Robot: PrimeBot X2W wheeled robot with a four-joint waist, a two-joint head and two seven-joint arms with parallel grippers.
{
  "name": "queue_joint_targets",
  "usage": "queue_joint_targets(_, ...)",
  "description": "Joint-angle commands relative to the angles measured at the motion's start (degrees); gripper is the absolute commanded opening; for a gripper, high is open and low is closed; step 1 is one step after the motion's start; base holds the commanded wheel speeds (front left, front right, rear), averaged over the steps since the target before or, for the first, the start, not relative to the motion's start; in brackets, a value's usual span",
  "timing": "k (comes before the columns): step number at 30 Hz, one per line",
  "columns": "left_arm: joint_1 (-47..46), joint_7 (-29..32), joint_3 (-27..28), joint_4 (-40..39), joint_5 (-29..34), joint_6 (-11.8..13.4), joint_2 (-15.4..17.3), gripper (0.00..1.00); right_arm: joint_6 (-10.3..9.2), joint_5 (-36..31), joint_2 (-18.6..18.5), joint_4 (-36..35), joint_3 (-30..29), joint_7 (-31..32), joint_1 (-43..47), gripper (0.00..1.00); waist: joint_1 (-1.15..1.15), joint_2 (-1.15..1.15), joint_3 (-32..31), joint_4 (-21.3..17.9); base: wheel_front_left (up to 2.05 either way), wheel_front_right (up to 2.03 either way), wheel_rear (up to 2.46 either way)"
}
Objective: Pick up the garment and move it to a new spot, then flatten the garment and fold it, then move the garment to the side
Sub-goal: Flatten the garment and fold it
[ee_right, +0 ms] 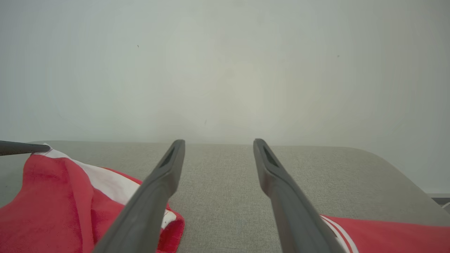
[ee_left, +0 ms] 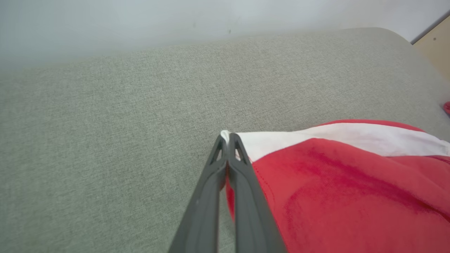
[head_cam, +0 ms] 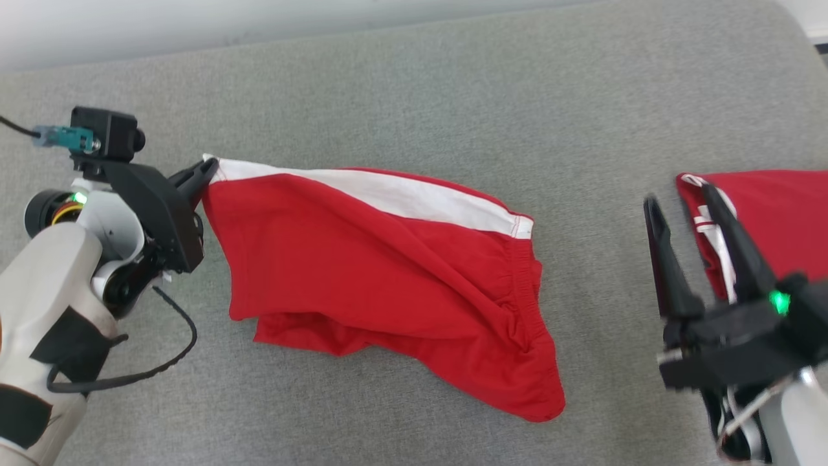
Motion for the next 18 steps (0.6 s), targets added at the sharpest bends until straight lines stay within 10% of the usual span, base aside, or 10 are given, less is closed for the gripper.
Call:
queue_joint_targets(1, 1.2, -0.5, -0.3, 0.5, -0.7, 0.0, 0.6, 0.00, -0.06, -0.9, 0.9, -1.0, -0.9, 0.4, 2.6, 1.00, 0.01, 0.00, -1.1, -0.8, 0.00, 0.00, 0.00)
queue_joint_targets(18, 3.2, -2.4, -3.3, 1.9, -4.4, 0.0, 1.6, 0.00, -0.06, -3.7, 5.0, -7.5, -6.1, 5.1, 14.3, 1.00, 0.01, 0.00, -3.8, -1.7, 0.00, 0.00, 0.00)
